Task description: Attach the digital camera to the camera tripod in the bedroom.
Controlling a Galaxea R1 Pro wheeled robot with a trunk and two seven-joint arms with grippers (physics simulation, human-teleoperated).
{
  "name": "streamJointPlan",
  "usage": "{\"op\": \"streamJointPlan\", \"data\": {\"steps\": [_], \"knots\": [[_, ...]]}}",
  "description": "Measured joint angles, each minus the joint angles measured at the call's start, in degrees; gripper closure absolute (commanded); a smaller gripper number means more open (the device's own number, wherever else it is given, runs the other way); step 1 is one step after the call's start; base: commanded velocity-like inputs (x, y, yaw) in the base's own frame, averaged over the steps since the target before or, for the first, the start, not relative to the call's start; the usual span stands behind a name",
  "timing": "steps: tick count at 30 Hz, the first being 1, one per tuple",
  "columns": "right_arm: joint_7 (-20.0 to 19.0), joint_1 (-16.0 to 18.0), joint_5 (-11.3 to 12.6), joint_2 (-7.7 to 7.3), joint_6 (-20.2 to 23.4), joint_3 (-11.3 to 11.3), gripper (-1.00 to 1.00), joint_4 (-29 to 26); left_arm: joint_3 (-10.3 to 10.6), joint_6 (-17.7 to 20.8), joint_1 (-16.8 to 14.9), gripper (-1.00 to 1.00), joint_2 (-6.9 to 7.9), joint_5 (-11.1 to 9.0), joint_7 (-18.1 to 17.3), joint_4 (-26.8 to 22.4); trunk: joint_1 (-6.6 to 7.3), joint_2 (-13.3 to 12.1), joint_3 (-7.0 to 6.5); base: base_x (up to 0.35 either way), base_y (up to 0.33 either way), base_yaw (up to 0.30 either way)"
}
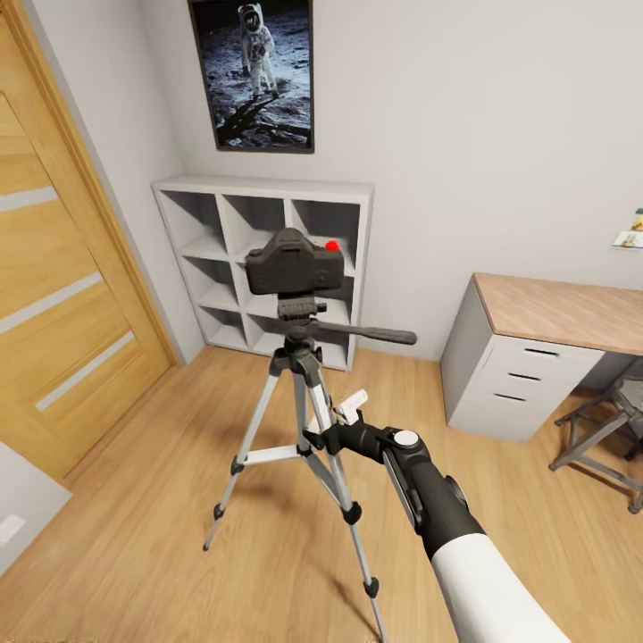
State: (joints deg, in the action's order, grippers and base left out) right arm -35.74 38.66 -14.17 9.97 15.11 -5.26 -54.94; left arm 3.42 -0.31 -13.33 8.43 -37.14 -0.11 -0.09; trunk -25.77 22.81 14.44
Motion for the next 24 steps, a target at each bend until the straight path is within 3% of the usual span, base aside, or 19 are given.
{"op": "streamJointPlan", "data": {"steps": [11, 24], "knots": [[0.03, -0.01, -0.12, 0.0, -0.06, 0.02, -1.0, -0.07, 0.01, -2.77, 0.01, -1.0, -0.07, -0.05, 0.09, 0.04, -0.01, -0.01, 0.0, -0.32, 0.0, 0.0], [0.23, -0.01, -0.06, 0.0, -0.09, 0.5, -1.0, -0.53, 0.0, -3.14, 0.01, -1.0, -0.08, -0.05, 0.11, 0.06, -0.01, 0.0, 0.0, -0.345, 0.0, 0.0]]}}
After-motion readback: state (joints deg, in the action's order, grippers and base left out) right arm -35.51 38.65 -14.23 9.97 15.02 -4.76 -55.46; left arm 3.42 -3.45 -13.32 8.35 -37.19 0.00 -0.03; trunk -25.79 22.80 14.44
